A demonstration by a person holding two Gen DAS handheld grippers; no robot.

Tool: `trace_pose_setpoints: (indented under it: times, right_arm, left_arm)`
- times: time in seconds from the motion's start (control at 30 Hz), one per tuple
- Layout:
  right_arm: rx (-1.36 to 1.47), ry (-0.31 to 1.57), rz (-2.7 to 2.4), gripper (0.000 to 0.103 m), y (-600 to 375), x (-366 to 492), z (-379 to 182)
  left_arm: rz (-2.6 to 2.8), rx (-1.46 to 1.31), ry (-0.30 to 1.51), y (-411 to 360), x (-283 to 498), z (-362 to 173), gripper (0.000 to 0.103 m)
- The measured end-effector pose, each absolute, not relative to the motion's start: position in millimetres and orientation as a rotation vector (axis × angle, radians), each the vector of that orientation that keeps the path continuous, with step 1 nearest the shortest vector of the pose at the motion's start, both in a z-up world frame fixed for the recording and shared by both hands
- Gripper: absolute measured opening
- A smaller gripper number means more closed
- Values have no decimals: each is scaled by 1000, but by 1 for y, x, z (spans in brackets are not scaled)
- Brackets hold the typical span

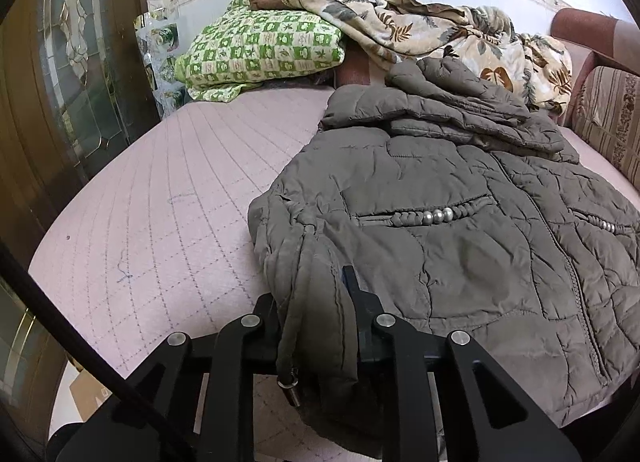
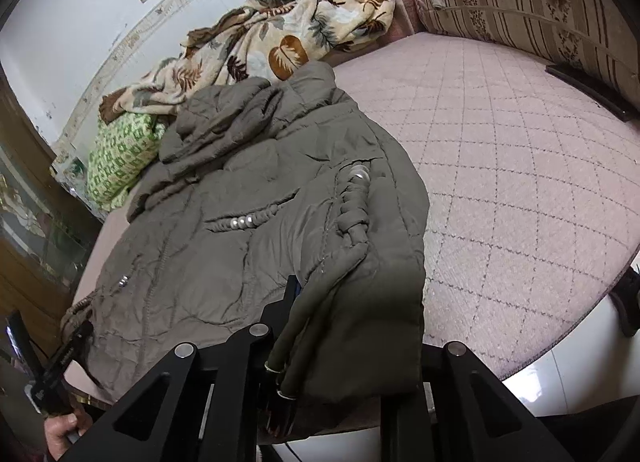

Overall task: Fold large clothes
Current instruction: 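Lift the gripped side edge of the jacket with both grippers, then fold the gripped side edge over the jacket body with both grippers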

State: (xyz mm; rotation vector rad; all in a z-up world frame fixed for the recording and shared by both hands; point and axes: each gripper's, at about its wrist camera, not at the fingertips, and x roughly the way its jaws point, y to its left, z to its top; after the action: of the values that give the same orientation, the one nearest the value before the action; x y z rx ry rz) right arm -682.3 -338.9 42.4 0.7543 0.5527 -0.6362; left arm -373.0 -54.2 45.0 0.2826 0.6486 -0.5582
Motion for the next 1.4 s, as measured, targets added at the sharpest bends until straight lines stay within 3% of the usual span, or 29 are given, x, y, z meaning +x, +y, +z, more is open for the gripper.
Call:
trace_pose_setpoints:
  times: [1.4]
  right_arm:
    - [732,436,-512,15,-349,-707,110]
  left_arm:
    - [-608,233,538,-31,-389,100,21]
